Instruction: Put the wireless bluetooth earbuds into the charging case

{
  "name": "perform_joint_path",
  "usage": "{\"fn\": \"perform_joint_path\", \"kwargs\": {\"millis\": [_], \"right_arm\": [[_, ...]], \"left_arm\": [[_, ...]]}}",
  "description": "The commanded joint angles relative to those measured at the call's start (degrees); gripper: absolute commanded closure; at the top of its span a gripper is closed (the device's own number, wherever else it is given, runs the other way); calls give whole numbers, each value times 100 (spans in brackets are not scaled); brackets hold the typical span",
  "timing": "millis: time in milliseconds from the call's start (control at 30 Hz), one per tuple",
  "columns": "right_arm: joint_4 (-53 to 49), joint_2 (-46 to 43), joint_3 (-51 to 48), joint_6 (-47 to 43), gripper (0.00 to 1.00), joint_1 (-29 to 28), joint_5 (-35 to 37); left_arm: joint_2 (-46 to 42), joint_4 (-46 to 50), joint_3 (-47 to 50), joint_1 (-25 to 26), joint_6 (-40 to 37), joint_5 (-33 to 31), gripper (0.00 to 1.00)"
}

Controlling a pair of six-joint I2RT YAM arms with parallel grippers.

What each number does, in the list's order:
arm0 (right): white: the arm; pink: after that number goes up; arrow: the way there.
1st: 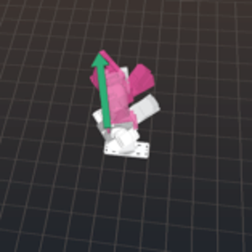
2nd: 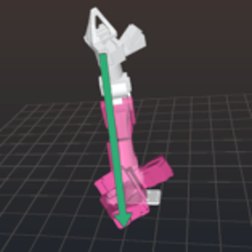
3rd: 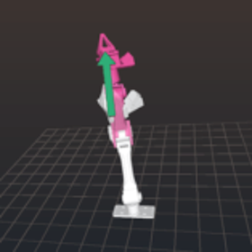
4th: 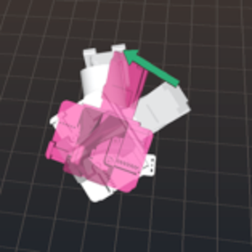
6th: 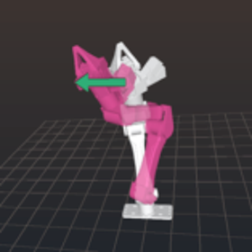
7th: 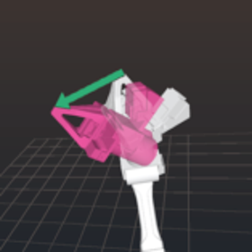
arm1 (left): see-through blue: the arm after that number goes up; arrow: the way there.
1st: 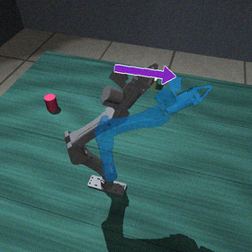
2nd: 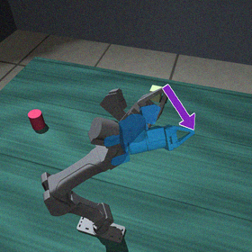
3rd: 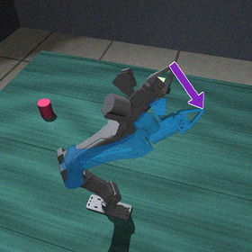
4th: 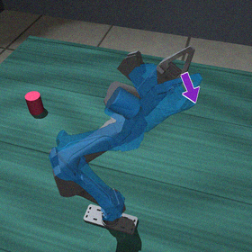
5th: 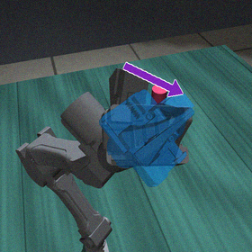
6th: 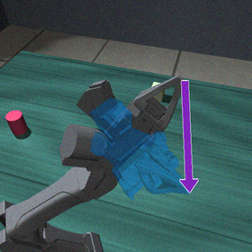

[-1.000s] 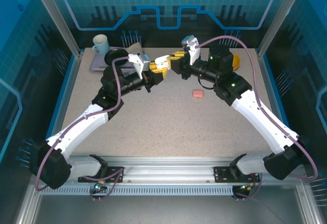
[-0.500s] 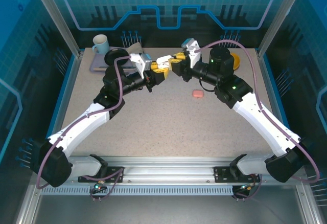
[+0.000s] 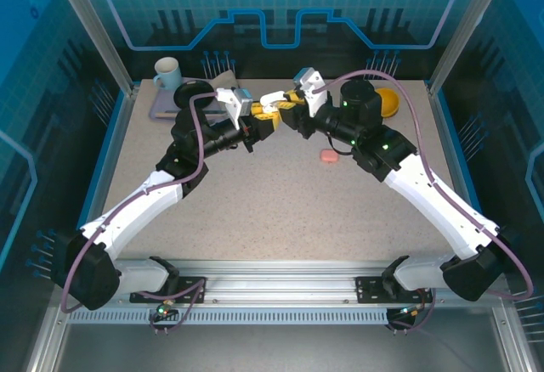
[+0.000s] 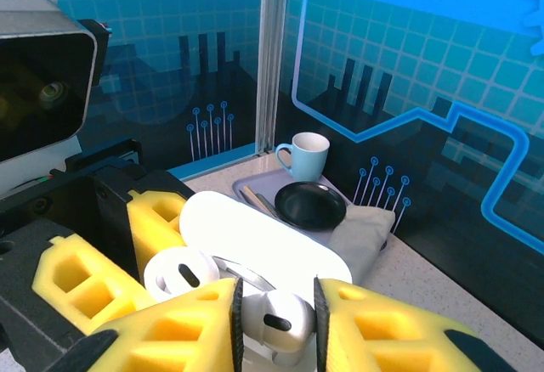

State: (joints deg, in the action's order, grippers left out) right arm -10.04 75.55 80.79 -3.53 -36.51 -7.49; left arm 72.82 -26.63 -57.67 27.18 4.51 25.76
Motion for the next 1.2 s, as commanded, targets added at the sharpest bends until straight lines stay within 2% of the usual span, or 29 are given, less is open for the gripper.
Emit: {"fn": "perform_joint_path", "kwargs": {"millis": [0,400,767,1167], "right_arm": [[-180,85,168,-85,66,-211,-114],[-173,26,373,-62,54,-195,199],[-106,-176,325,222,30,-34,157],[162,-585,67,986,26,486,-45]], "left_arm": [[53,-429,-217,17,38,-135,100],[61,-443,-157,22,72,-135,100],[57,-428,-105,23,48,-158,100],[110,-487,-27,20,39,-188,100]]}}
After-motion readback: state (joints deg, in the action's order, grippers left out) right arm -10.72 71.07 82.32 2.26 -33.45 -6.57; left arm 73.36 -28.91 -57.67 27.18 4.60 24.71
